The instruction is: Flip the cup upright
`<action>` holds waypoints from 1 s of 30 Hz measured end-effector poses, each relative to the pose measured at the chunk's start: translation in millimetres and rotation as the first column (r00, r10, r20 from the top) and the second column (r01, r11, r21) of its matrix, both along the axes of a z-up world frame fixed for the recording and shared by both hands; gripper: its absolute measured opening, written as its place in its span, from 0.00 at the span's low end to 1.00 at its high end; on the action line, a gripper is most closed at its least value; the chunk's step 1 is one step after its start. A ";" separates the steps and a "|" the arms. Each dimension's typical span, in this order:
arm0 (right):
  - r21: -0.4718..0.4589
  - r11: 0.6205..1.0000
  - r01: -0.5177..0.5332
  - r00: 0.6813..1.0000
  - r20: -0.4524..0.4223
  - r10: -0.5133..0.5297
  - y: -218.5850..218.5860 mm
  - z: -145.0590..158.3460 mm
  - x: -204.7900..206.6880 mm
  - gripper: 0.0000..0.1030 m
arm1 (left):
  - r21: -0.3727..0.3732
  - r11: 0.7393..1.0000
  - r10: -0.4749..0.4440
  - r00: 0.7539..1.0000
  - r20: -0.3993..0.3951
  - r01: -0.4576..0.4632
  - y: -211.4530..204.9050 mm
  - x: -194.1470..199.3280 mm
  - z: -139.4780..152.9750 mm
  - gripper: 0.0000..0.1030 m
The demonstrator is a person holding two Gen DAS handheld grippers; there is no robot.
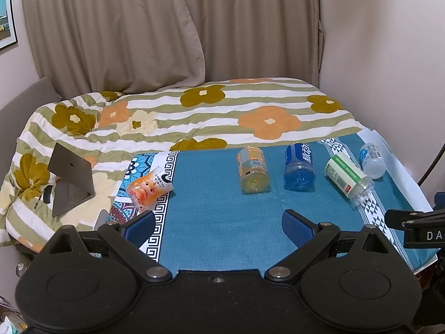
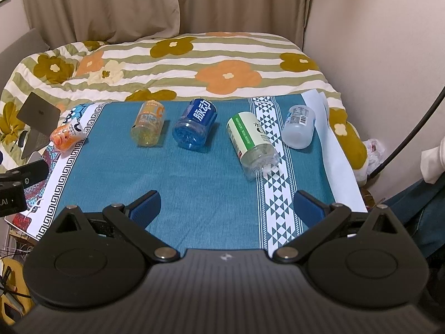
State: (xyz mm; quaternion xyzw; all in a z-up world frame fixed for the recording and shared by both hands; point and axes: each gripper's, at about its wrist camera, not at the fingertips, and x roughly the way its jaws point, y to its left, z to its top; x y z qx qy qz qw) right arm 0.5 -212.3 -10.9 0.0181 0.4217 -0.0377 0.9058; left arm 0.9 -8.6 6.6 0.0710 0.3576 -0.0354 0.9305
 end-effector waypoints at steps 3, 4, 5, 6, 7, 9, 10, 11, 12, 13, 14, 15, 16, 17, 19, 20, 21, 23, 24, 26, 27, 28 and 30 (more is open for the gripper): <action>0.001 1.000 0.000 1.000 -0.001 0.000 0.3 0.3 0.2 1.00 | -0.002 1.000 0.003 1.000 -0.003 -0.003 1.8 0.8 0.0 0.97; 0.001 1.000 0.000 1.000 -0.002 0.000 0.3 0.4 0.2 1.00 | -0.002 1.000 0.005 1.000 -0.004 -0.005 2.1 0.9 0.0 0.97; 0.002 1.000 0.000 1.000 -0.003 0.000 1.1 0.2 -0.1 1.00 | -0.001 1.000 0.005 1.000 -0.005 -0.005 1.9 1.0 0.0 0.97; 0.003 1.000 0.000 1.000 -0.005 0.000 0.7 -1.5 0.1 1.00 | 0.000 1.000 0.006 1.000 -0.005 -0.006 2.0 1.1 0.1 0.97; 0.003 1.000 -0.001 1.000 -0.006 0.001 1.0 -2.3 -0.1 1.00 | -0.001 1.000 0.005 1.000 -0.004 -0.005 2.3 1.1 0.1 0.97; 0.003 1.000 -0.001 1.000 -0.005 0.001 1.9 -2.9 -0.8 1.00 | -0.002 1.000 0.005 1.000 -0.004 -0.005 2.8 1.3 -0.1 0.97; 0.002 1.000 0.000 1.000 -0.005 0.000 1.1 -2.5 0.0 1.00 | -0.002 1.000 0.005 1.000 -0.004 -0.005 2.8 1.4 -0.1 0.97; 0.003 1.000 0.000 1.000 -0.006 0.000 1.1 -2.3 0.1 1.00 | -0.003 1.000 0.005 1.000 -0.003 -0.005 2.6 1.4 -0.1 0.97; 0.003 1.000 -0.001 1.000 -0.006 0.001 1.1 -2.5 0.0 1.00 | -0.003 1.000 0.005 1.000 -0.004 -0.005 2.7 1.5 0.0 0.97; 0.002 1.000 -0.001 1.000 -0.006 0.001 1.2 -2.4 0.1 1.00 | -0.003 1.000 0.005 1.000 -0.004 -0.005 2.8 1.8 0.0 0.97; 0.002 1.000 -0.001 1.000 -0.006 0.001 1.1 -2.3 0.1 1.00 | -0.003 1.000 0.005 1.000 -0.004 -0.005 2.8 2.0 -0.2 0.97; 0.002 1.000 -0.001 1.000 -0.006 0.001 1.0 -2.4 0.2 1.00 | -0.003 1.000 0.005 1.000 -0.004 -0.005 2.8 1.7 -0.2 0.97; 0.003 1.000 -0.001 1.000 -0.007 0.001 1.0 -2.3 0.3 1.00 | -0.003 1.000 0.005 1.000 -0.004 -0.005 2.7 1.8 -0.3 0.97; 0.003 1.000 -0.001 1.000 -0.007 0.001 1.1 -2.3 0.2 1.00 | -0.003 1.000 0.005 1.000 -0.004 -0.005 2.8 1.5 -0.4 0.97; 0.002 1.000 -0.001 1.000 -0.007 0.001 1.8 -2.7 0.0 1.00 | -0.003 1.000 0.005 1.000 -0.003 -0.005 2.7 1.7 -0.4 0.97; 0.003 1.000 -0.001 1.000 -0.007 0.001 1.5 -2.3 0.2 1.00 | -0.003 1.000 0.004 1.000 -0.003 -0.004 2.9 1.8 -1.0 0.97; 0.002 1.000 0.000 1.000 -0.007 0.000 1.7 -2.4 0.2 1.00 | -0.003 1.000 0.005 1.000 -0.003 -0.005 2.9 2.0 -1.0 0.97; 0.003 1.000 -0.001 1.000 -0.008 0.001 1.8 -2.3 0.3 1.00 | -0.004 1.000 0.005 1.000 -0.003 -0.005 2.9 2.1 -1.2 0.97; 0.003 1.000 -0.001 1.000 -0.008 0.001 2.0 -2.4 0.3 1.00 | -0.004 1.000 0.005 1.000 -0.003 -0.005 2.7 1.8 -1.0 0.97; 0.002 1.000 0.000 1.000 -0.008 0.000 2.2 -2.3 0.4 1.00 | -0.003 1.000 0.005 1.000 -0.003 -0.005 2.7 1.8 -1.0 0.97; 0.002 1.000 0.000 1.000 -0.008 0.000 2.2 -2.3 0.4 1.00 | -0.004 1.000 0.005 1.000 -0.003 -0.005 2.7 1.8 -1.1 0.97; 0.003 1.000 0.000 1.000 -0.008 0.000 2.2 -2.3 0.5 1.00 | -0.004 1.000 0.005 1.000 -0.003 -0.005 2.6 1.9 -1.1 0.97; 0.003 1.000 0.000 1.000 -0.008 0.000 2.5 -2.4 0.7 1.00 | -0.003 1.000 0.005 1.000 -0.003 -0.005 2.5 1.8 -1.1 0.97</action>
